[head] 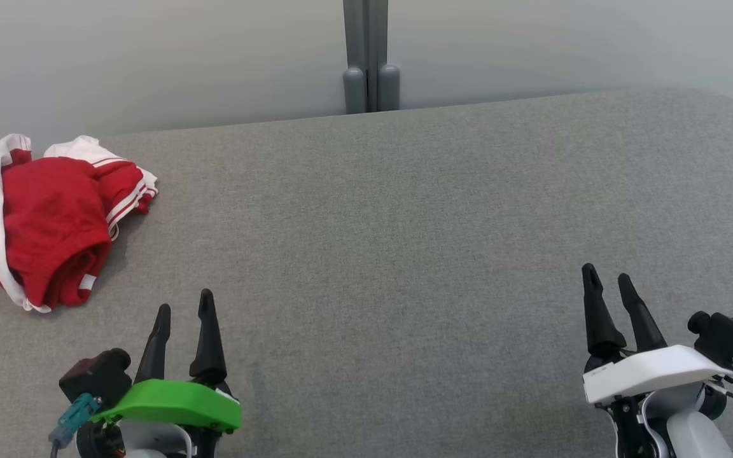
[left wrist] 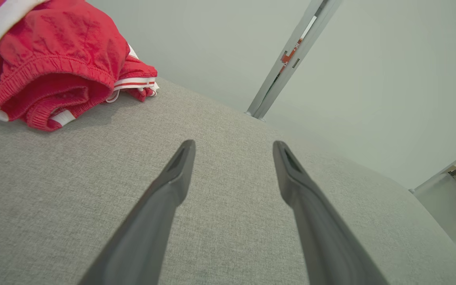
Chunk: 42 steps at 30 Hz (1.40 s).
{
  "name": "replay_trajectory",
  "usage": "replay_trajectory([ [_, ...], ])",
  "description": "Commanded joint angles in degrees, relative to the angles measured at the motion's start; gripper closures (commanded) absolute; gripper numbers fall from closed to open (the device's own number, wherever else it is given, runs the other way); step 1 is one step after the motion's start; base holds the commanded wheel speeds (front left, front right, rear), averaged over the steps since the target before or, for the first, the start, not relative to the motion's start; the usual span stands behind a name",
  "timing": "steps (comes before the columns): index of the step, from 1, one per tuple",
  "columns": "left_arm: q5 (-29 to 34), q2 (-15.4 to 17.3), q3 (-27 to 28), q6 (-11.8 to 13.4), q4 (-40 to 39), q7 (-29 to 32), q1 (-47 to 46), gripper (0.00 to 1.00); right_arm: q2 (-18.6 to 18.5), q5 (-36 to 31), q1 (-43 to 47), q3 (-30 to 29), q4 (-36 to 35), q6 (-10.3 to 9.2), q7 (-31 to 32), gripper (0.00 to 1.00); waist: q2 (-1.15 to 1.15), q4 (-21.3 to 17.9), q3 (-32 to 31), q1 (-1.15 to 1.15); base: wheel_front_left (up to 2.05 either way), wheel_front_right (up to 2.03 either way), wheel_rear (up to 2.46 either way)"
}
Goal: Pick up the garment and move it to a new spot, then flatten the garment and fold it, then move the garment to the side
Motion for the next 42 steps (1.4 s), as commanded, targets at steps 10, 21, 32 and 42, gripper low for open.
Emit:
replay_trajectory([
  [10,6.01,0.49,-0.93,0.19,0.55,-1.91,0.54,0.0,-0.35,-7.25,0.26,0.82,0.02,0.03,-1.9,0.0,0.0,0.15,0.07,0.0,0.0,0.0,0.0],
  [21,10.95,0.53,-1.75,0.61,0.77,-3.28,0.65,0.0,-0.39,-14.0,0.44,1.68,0.22,0.02,-3.29,0.0,0.0,0.33,0.3,0.0,0.0,0.0,0.0],
  [32,14.89,0.56,-1.68,1.03,1.55,-4.62,1.42,0.0,-0.44,-19.43,0.76,2.42,0.18,0.03,-4.72,0.0,0.0,0.42,0.5,0.0,0.0,0.0,0.0],
  [42,18.35,0.59,-2.21,1.55,1.66,-5.73,1.8,0.0,-0.46,-23.66,0.98,3.07,0.23,0.03,-5.75,0.0,0.0,0.62,0.56,0.0,0.0,0.0,0.0],
])
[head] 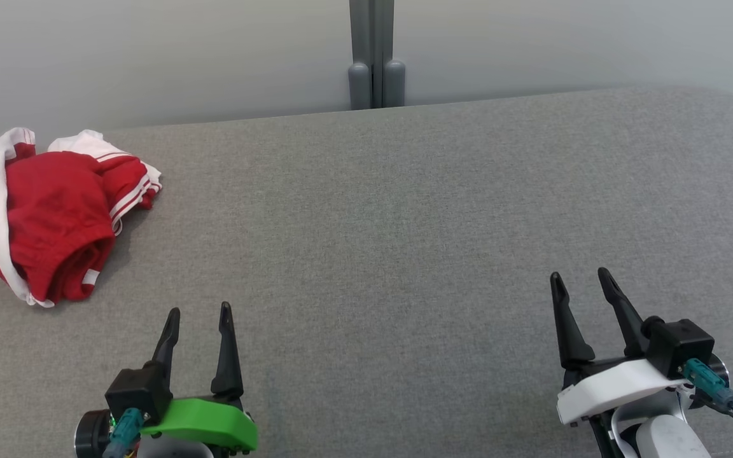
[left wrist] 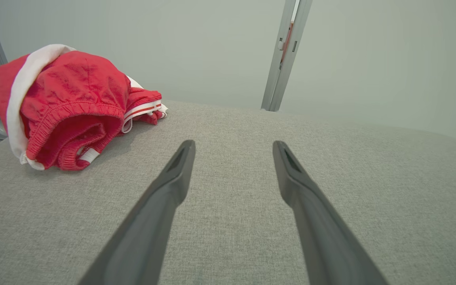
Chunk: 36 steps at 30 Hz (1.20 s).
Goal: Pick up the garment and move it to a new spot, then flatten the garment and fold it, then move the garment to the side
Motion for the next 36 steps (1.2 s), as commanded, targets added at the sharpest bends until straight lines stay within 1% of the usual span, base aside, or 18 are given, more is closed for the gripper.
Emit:
replay_trajectory([
  [1,1.47,0.43,-0.06,0.23,-0.17,-0.49,0.58,0.0,-0.28,-1.18,0.68,0.13,-0.16,0.02,-0.57,0.0,0.0,0.01,0.01,0.0,0.0,0.0,0.0],
  [13,5.09,0.47,-0.68,0.76,0.03,-1.81,0.93,0.0,-0.32,-5.91,0.86,0.64,-0.16,0.02,-1.81,0.0,0.0,0.16,0.18,0.0,0.0,0.0,0.0],
  [32,3.75,0.45,-0.58,0.45,0.75,-1.61,0.66,0.0,-0.3,-5.47,0.82,0.37,0.06,0.01,-1.71,0.0,0.0,0.27,0.12,0.0,0.0,0.0,0.0],
  [36,3.92,0.45,-0.74,0.37,0.74,-1.61,0.35,0.0,-0.3,-5.33,1.06,-0.03,-0.28,0.01,-1.72,0.0,0.0,0.96,0.27,0.0,0.0,0.0,0.0],
])
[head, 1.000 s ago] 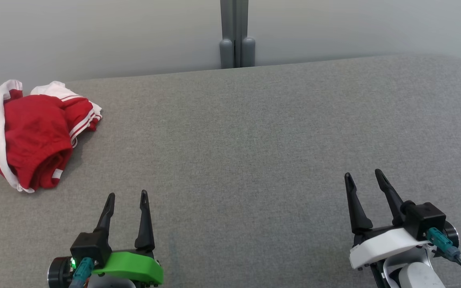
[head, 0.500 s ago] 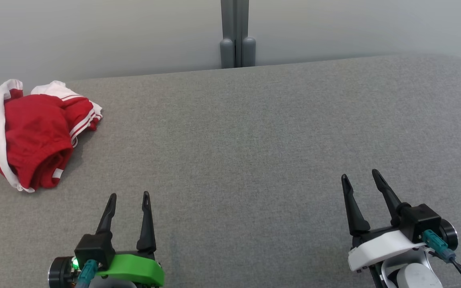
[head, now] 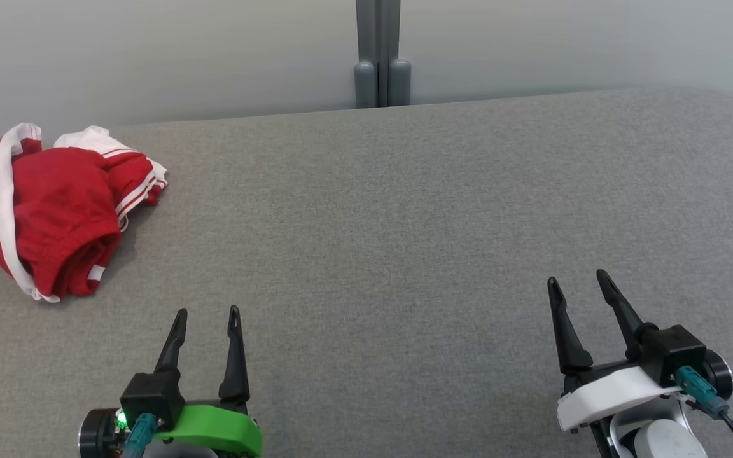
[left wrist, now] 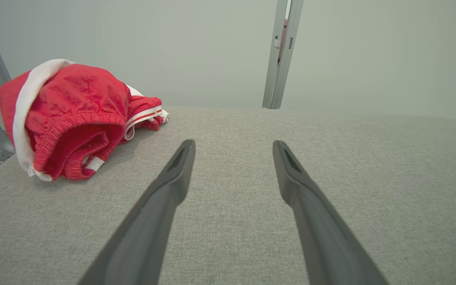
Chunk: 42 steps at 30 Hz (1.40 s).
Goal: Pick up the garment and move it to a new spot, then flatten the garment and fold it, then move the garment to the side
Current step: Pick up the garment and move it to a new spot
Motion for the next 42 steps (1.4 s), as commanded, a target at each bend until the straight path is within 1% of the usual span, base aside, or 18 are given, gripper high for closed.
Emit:
replay_trajectory([
  [1,-0.34,0.4,0.02,-0.07,0.05,-0.02,-0.1,0.0,-0.22,0.04,0.5,-0.15,-0.28,0.01,-0.18,0.0,0.0,0.76,0.21,0.0,0.0,0.0,0.0],
  [4,-0.09,0.4,0.04,-0.04,0.04,-0.02,-0.64,0.0,-0.21,0.0,0.33,0.02,-0.65,0.01,-0.18,0.0,0.0,2.49,0.43,0.0,0.0,0.0,0.0],
  [7,0.16,0.39,0.12,0.02,-0.04,-0.01,-0.95,0.0,-0.22,0.15,0.38,0.15,-0.91,0.01,-0.18,0.0,0.0,5.44,0.41,0.0,0.0,0.0,0.0],
  [12,0.61,0.38,0.47,0.03,-0.17,0.0,-0.99,0.0,-0.22,0.5,0.61,-0.17,-1.02,0.01,-0.19,0.0,0.0,11.65,0.22,0.0,0.0,0.0,0.0],
  [18,0.7,0.37,1.5,0.14,-0.49,0.01,-0.42,0.0,-0.22,0.66,0.8,0.32,-0.73,0.01,-0.18,0.0,0.0,18.14,-0.05,0.0,0.0,0.0,0.0],
  [24,0.73,0.36,2.05,0.0,-0.42,0.01,0.16,0.0,-0.23,0.85,1.03,0.98,-0.2,0.01,-0.18,0.0,0.0,22.46,-0.5,0.0,0.0,0.0,0.0],
  [29,0.63,0.35,2.34,-0.08,-0.72,0.01,0.52,0.0,-0.24,0.79,1.08,1.15,-0.1,0.01,-0.18,0.0,0.0,24.4,-0.56,0.0,0.0,0.0,0.0],
  [33,0.34,0.35,2.45,0.29,-1.27,0.01,0.6,0.0,-0.24,0.63,0.8,1.12,-0.21,0.01,-0.18,0.0,0.0,24.82,0.02,0.0,0.0,0.0,0.0],
  [38,-0.48,0.36,2.56,0.98,-2.29,0.01,0.73,0.0,-0.24,-0.26,-0.47,0.01,-0.89,0.01,-0.18,0.0,0.0,24.02,2.03,0.0,0.0,0.0,0.0],
  [42,-2.97,0.36,3.11,1.49,-3.26,0.01,-0.8,0.0,-0.26,-1.38,-1.37,-1.55,-1.62,0.01,-0.18,0.0,0.0,22.72,4.45,0.0,0.0,0.0,0.0],
])
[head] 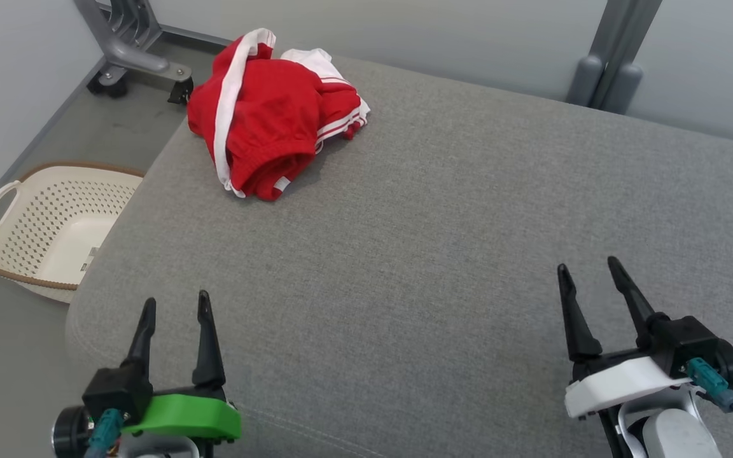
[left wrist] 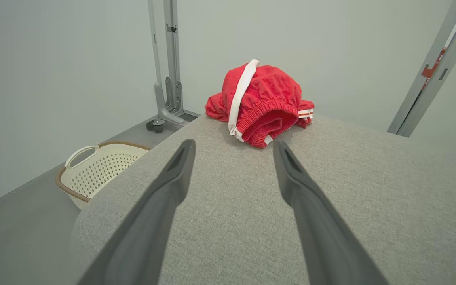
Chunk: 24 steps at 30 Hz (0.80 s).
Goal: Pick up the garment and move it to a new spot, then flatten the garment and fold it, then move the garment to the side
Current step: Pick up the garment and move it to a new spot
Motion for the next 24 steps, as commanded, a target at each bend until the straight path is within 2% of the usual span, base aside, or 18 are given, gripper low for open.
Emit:
replay_trajectory([
  [1,-0.7,0.32,1.15,0.25,-0.99,0.03,-1.96,0.0,-0.27,-0.82,-1.13,-0.67,-0.75,0.0,-0.18,0.0,0.0,-1.69,2.62,0.0,0.0,0.0,0.0],
  [4,1.61,0.84,3.52,-0.61,-1.93,0.04,-5.06,0.0,-0.27,-2.18,-2.26,-1.6,-1.56,0.0,-0.18,0.0,0.0,-2.92,4.95,0.0,0.0,0.0,0.0],
  [10,5.47,5.75,7.51,-2.83,0.71,0.04,-16.33,0.0,-0.27,-4.85,-5.51,-2.36,-3.14,0.0,-0.18,0.0,0.0,-5.59,10.01,0.0,0.0,0.0,0.0],
  [16,6.37,10.73,7.65,-5.39,11.77,1.21,-29.58,0.0,-0.28,-7.07,-8.42,-2.27,-4.61,0.0,-0.18,0.0,0.0,-7.66,15.27,0.0,0.0,0.0,0.0],
  [21,4.92,12.22,6.48,-7.96,20.45,5.0,-36.94,0.0,-0.27,-8.48,-10.3,-2.99,-5.82,0.0,-0.18,0.0,0.0,-8.85,19.29,0.0,0.0,0.0,0.0],
  [24,4.05,11.99,5.14,-9.06,24.33,6.61,-38.68,0.0,-0.26,-8.98,-10.89,-3.47,-6.03,0.0,-0.18,0.0,0.0,-9.11,21.06,0.0,0.0,0.0,0.0],
])
